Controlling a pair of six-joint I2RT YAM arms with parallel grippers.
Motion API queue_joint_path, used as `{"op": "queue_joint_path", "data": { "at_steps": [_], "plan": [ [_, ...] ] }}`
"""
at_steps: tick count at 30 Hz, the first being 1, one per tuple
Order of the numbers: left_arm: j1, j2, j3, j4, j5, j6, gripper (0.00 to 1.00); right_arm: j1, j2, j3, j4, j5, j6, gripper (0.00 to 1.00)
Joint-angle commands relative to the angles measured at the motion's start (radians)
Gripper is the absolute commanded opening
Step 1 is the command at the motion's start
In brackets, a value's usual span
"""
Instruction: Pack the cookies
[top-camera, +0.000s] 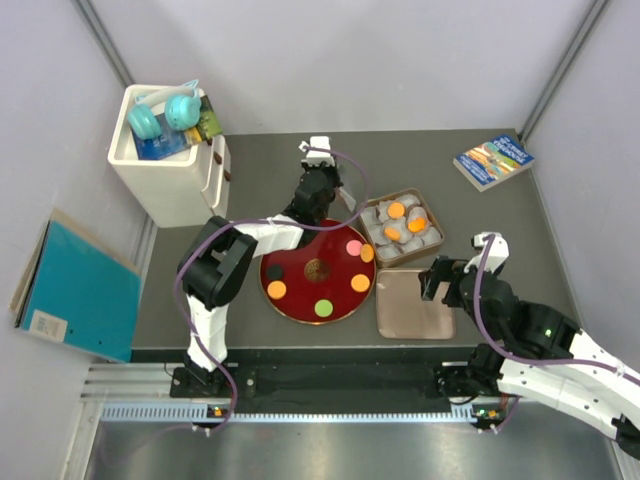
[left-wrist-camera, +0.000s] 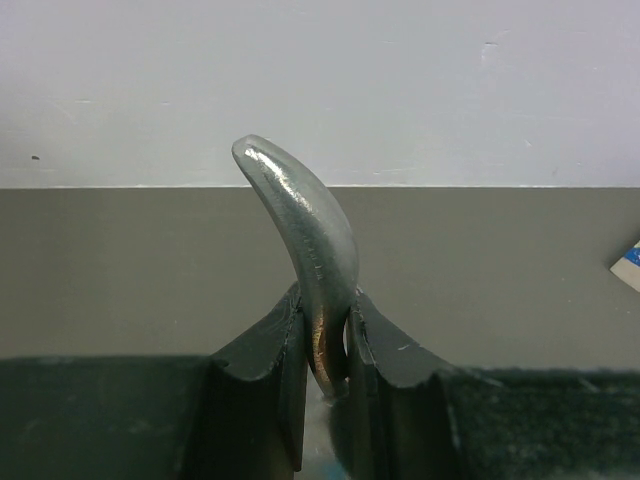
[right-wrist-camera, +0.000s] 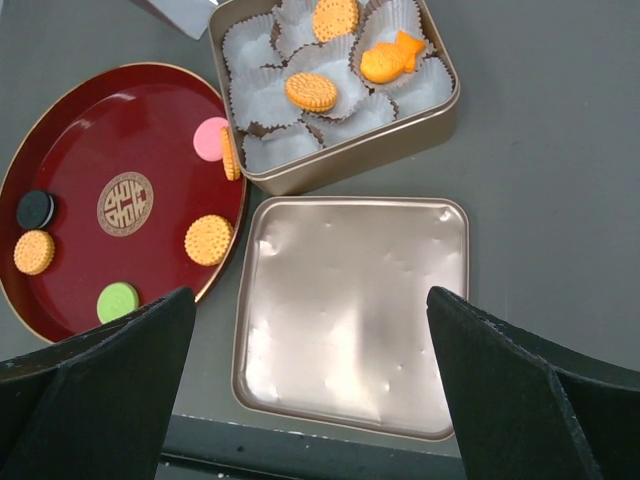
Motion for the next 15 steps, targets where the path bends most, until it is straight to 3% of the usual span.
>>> {"op": "queue_joint_path", "data": {
  "at_steps": [1,7,12,15],
  "plan": [
    [-0.001,-0.025,0.026,0.073,0.017,-0.015,0.00,0.000,0.003,-0.001,0.031,0.006,-0.008,0.99],
    [-0.001,-0.044,0.012,0.104,-0.006,0.005,0.00,0.000,0.004,-0.001,0.031,0.005,-0.009,0.99],
    [0.017,-0.074,-0.005,0.124,-0.149,0.050,0.00,0.000,0.012,0.000,0.032,0.003,-0.011,0.99],
    [0.061,-0.132,-0.046,0.079,-0.169,-0.071,0.00,0.000,0.021,0.003,0.037,-0.002,-0.014,0.99]
  ]
}}
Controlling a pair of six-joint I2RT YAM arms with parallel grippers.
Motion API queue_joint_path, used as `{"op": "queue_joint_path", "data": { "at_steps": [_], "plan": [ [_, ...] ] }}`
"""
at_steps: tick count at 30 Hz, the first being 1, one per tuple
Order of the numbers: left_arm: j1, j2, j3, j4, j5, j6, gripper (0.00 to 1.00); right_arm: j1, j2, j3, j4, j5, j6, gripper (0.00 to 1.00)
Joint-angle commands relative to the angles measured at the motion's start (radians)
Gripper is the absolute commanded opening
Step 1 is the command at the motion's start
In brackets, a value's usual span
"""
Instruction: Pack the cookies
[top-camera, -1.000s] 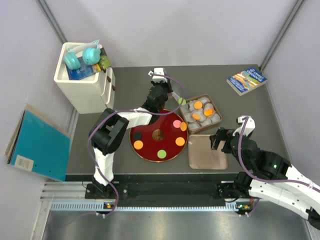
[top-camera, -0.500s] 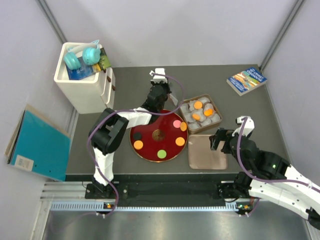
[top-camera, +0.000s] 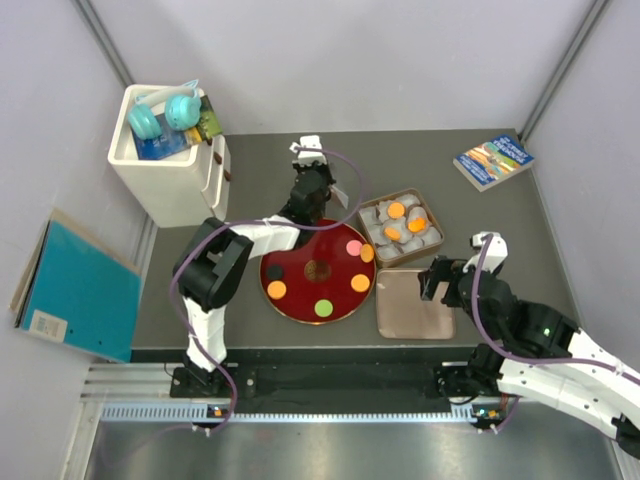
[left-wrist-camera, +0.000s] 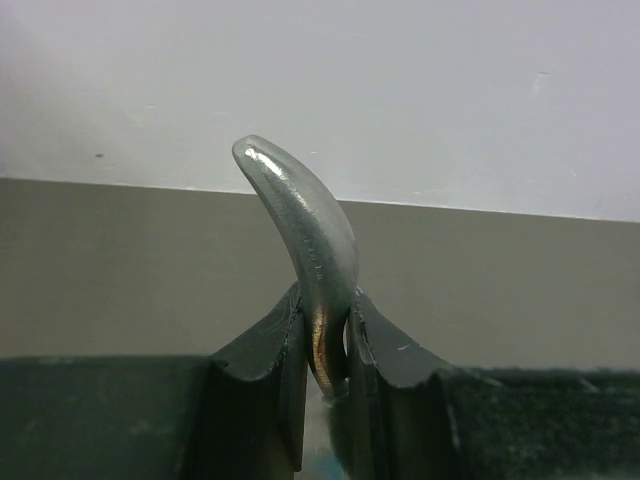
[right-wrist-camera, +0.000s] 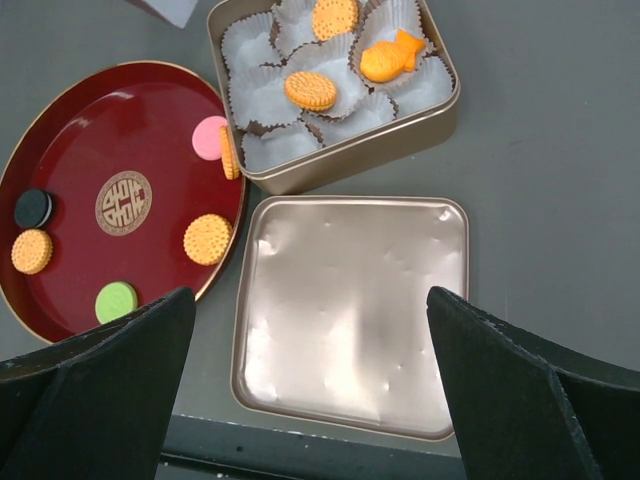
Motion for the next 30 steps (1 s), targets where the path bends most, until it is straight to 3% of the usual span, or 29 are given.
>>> {"op": "queue_joint_path", "data": {
  "at_steps": [1,11,14,25,30],
  "plan": [
    [0.065,-0.160,-0.068,0.044,-0.073,-0.110,0.00,0.000,0.024,0.002,0.038,-0.003,-0.015,0.99],
    [0.109,-0.418,-0.413,0.006,0.148,-0.396,0.00,0.000,0.071,-0.020,0.080,-0.030,-0.001,0.99],
    [0.092,-0.445,-0.515,0.089,0.246,-0.473,0.00,0.000,0.078,-0.018,0.083,-0.036,0.005,0.99],
    [0.060,-0.488,-0.677,0.106,0.168,-0.415,0.00,0.000,0.065,-0.027,0.052,-0.067,0.056,0.99],
    [0.059,-0.430,-0.731,0.314,0.194,-0.439,0.00,0.000,0.067,-0.043,0.054,-0.072,0.068,0.99]
  ]
}}
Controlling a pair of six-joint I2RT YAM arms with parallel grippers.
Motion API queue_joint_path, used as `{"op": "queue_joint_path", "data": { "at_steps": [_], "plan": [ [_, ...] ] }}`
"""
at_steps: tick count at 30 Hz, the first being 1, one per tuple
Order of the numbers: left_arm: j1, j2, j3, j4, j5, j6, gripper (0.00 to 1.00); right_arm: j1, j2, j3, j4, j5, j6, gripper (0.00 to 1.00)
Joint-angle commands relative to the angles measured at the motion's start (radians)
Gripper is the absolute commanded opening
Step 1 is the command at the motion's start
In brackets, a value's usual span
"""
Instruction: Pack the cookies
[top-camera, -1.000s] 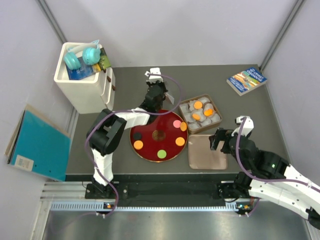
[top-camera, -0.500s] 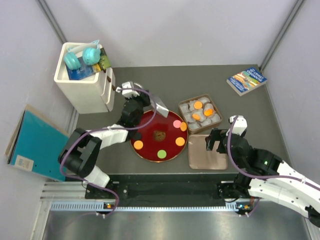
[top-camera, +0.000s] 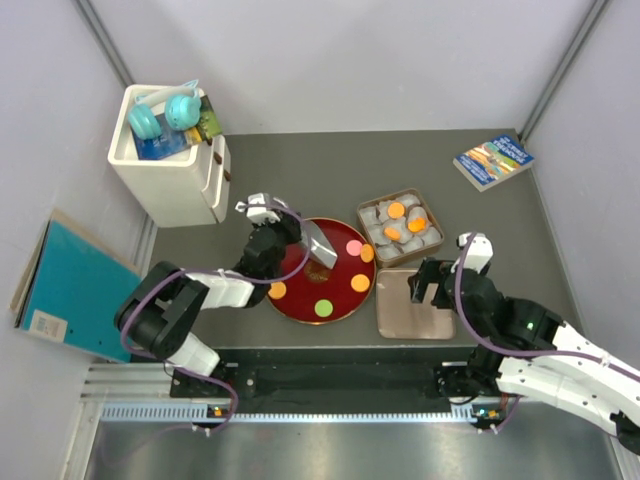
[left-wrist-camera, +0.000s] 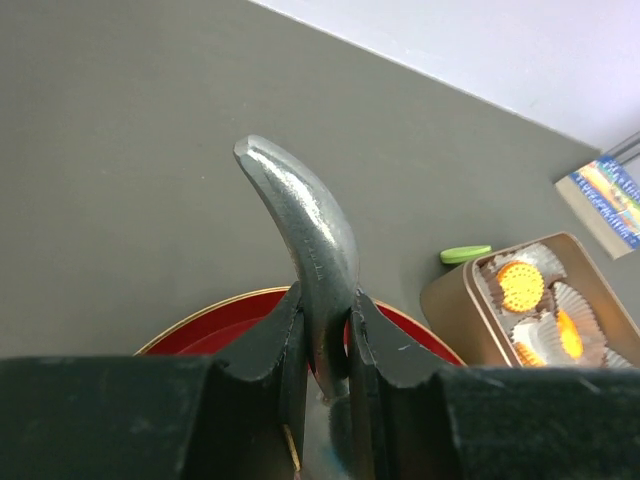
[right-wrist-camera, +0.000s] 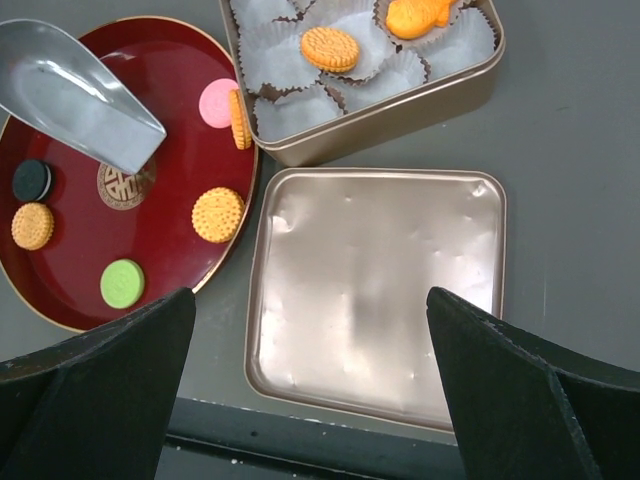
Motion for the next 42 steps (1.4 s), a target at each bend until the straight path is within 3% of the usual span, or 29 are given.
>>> {"op": "queue_joint_path", "data": {
  "at_steps": [1,11,22,29,34,42],
  "plan": [
    [-0.008,0.019,-0.015,0.262,0.019,-0.029,0.00,0.001,-0.003,-0.014,0.007,-0.011,0.025,0.99],
    [-0.108,0.183,0.151,0.297,0.025,-0.012,0.00,0.000,-0.002,-0.014,0.000,-0.004,0.026,0.99],
    [-0.121,0.262,0.120,0.259,-0.063,0.027,0.00,0.000,-0.010,-0.017,-0.010,0.005,0.017,0.99],
    [-0.105,0.066,0.036,0.123,-0.284,0.228,0.00,0.000,0.006,-0.018,0.010,0.002,0.008,0.99],
    [-0.035,-0.094,-0.016,0.035,-0.277,0.227,0.00,0.001,0.010,-0.023,0.030,-0.007,0.005,0.99],
    [-0.025,-0.357,-0.035,-0.132,-0.281,0.271,0.00,0.000,0.003,-0.027,0.033,-0.016,0.012,0.99]
  ]
}}
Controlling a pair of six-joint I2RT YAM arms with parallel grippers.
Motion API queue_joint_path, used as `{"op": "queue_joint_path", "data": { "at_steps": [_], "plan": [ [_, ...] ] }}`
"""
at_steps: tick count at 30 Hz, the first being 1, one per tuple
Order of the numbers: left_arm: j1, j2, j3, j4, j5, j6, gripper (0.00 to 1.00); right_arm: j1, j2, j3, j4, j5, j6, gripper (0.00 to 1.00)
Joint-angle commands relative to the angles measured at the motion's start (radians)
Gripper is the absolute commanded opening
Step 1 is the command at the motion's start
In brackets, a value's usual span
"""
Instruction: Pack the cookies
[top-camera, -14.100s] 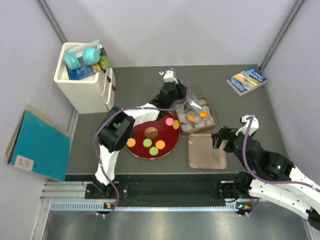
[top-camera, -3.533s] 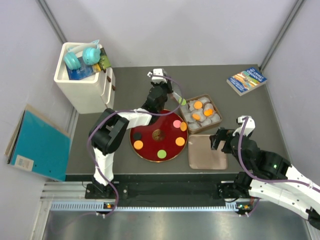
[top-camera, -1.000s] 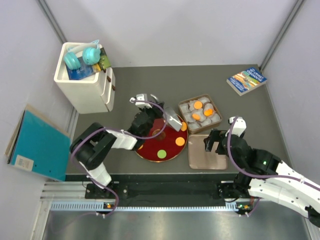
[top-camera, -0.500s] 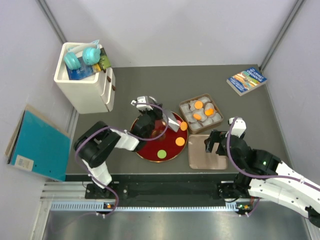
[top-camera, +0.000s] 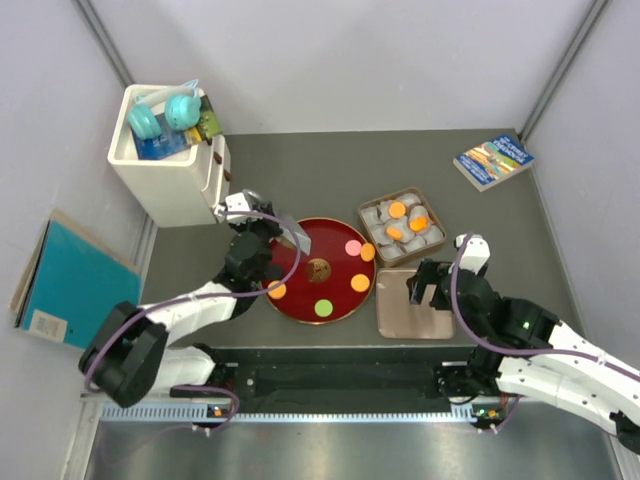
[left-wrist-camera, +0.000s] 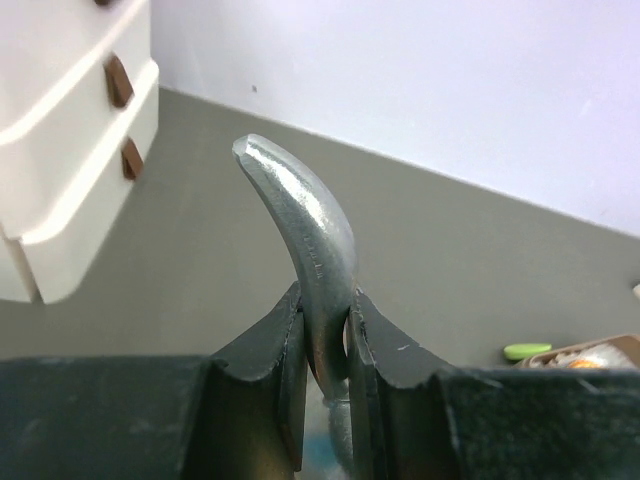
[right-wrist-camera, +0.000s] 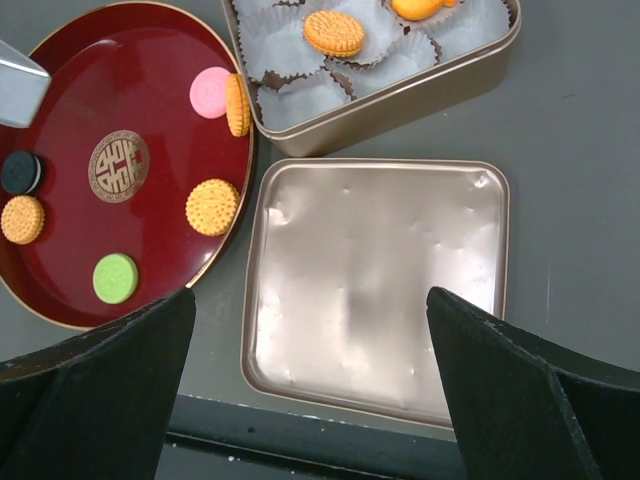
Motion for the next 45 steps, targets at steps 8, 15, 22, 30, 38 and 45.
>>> {"op": "queue_joint_path", "data": {
  "at_steps": [8,15,22,30,38,45],
  "plan": [
    [0.000,-0.192,-0.028,-0.237,-0.134,0.187,0.00,0.000,-0.032,-0.018,0.027,-0.010,0.010,0.99],
    [-0.005,-0.164,-0.075,-0.169,-0.206,0.291,0.00,0.000,-0.035,-0.034,0.047,-0.021,0.009,0.99],
    [0.001,-0.126,-0.163,0.111,-0.223,0.459,0.00,0.000,-0.061,-0.043,0.040,-0.013,0.001,0.99],
    [0.007,-0.179,-0.169,0.070,-0.244,0.492,0.00,0.000,-0.078,-0.061,0.055,-0.013,-0.008,0.99],
    [0.017,-0.049,-0.187,0.127,-0.171,0.376,0.00,0.000,-0.086,-0.064,0.055,-0.018,-0.011,0.99],
    [0.029,0.071,-0.137,0.228,-0.062,0.338,0.00,0.000,-0.093,-0.058,0.044,-0.010,-0.008,0.99]
  ]
}}
